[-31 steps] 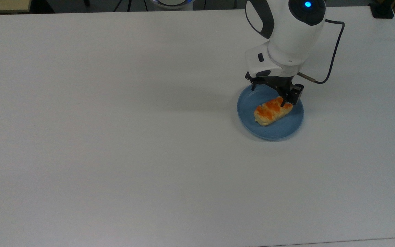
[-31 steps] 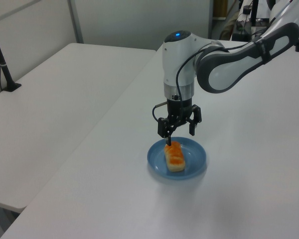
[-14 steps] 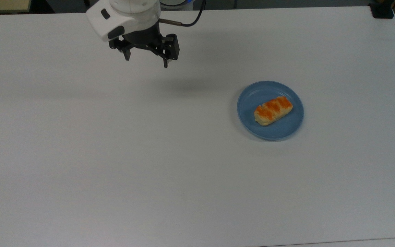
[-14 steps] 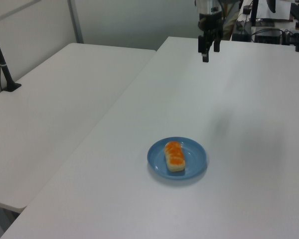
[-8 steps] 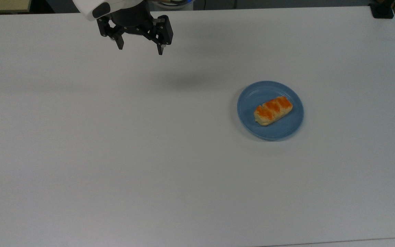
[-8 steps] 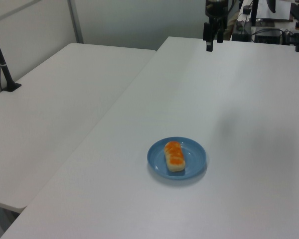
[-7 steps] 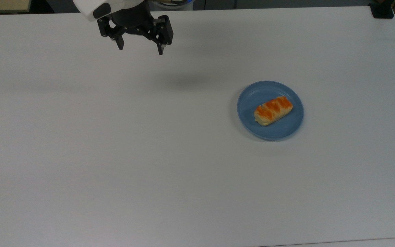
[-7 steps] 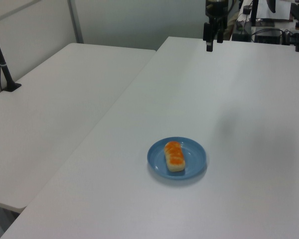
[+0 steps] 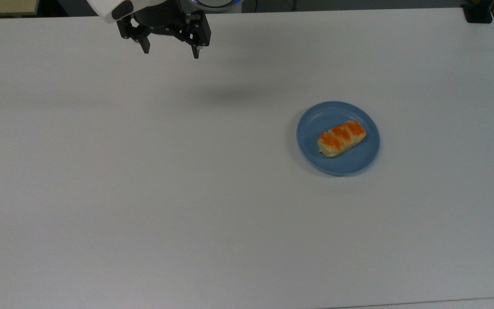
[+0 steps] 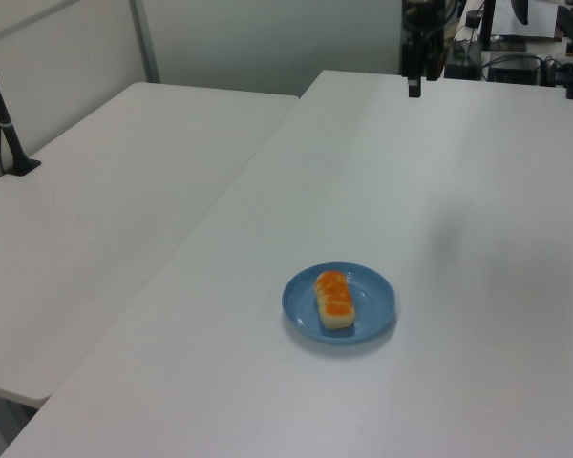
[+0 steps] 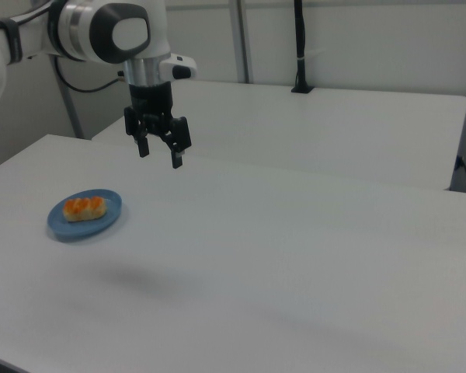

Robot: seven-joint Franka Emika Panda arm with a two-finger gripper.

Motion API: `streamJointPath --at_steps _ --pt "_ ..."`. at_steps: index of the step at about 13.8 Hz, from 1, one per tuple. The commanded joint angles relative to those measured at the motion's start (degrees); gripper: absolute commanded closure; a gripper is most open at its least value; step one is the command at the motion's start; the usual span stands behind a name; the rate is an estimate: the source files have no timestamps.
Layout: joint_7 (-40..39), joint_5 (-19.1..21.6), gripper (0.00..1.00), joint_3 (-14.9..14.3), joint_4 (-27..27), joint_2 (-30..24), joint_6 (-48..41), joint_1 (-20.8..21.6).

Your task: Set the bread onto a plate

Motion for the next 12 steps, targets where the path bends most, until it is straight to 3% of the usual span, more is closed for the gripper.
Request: streamJointPath --at_steps 1,4,12 --pt "-1.2 1.12 0.0 -0.17 -5.0 -4.77 -0.94 0.78" --pt "-1.2 1.2 0.0 -0.08 -8.08 -7.5 -0.41 0.87" --pt "-1.29 2.52 0.0 -0.43 -7.91 -8.2 0.56 0.25"
